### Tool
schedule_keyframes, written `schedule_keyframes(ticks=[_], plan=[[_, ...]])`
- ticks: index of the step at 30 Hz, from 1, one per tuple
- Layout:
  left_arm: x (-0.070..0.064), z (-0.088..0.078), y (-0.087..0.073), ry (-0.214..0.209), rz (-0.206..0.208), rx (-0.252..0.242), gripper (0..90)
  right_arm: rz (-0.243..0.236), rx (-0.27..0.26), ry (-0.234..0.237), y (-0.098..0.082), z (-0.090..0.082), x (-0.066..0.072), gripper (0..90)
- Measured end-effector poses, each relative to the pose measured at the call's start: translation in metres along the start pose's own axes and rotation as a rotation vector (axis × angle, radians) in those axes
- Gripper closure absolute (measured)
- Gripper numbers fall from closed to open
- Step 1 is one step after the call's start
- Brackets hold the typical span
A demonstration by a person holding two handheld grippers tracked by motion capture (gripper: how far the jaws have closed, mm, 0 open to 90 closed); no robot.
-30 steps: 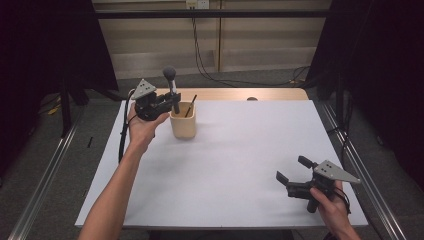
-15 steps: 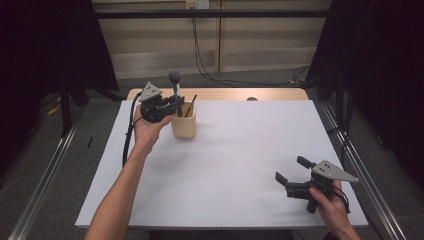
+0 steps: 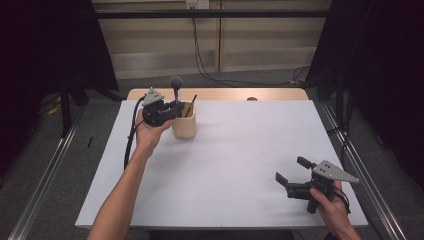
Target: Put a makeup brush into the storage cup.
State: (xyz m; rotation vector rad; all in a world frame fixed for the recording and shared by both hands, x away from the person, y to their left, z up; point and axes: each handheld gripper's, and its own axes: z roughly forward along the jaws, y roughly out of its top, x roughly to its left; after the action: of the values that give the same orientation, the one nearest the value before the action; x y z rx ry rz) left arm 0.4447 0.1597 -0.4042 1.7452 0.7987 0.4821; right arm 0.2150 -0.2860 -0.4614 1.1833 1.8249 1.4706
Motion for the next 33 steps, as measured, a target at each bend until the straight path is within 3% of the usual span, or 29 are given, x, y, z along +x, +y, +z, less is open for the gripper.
schedule_keyframes(ticks=[8,19,33], plan=[[0.002,0.002,-0.009,0.01,-0.016,0.014,74.4,0.002,0.0,0.0,0.0,0.0,0.0,0.0],[0.002,0.005,-0.015,0.044,0.014,0.047,74.4,0.004,0.002,0.005,0.0,0.0,0.0,0.0],[0.001,0.01,-0.02,0.031,0.026,0.069,74.2,0.003,-0.001,0.017,0.0,0.0,0.0,0.0]])
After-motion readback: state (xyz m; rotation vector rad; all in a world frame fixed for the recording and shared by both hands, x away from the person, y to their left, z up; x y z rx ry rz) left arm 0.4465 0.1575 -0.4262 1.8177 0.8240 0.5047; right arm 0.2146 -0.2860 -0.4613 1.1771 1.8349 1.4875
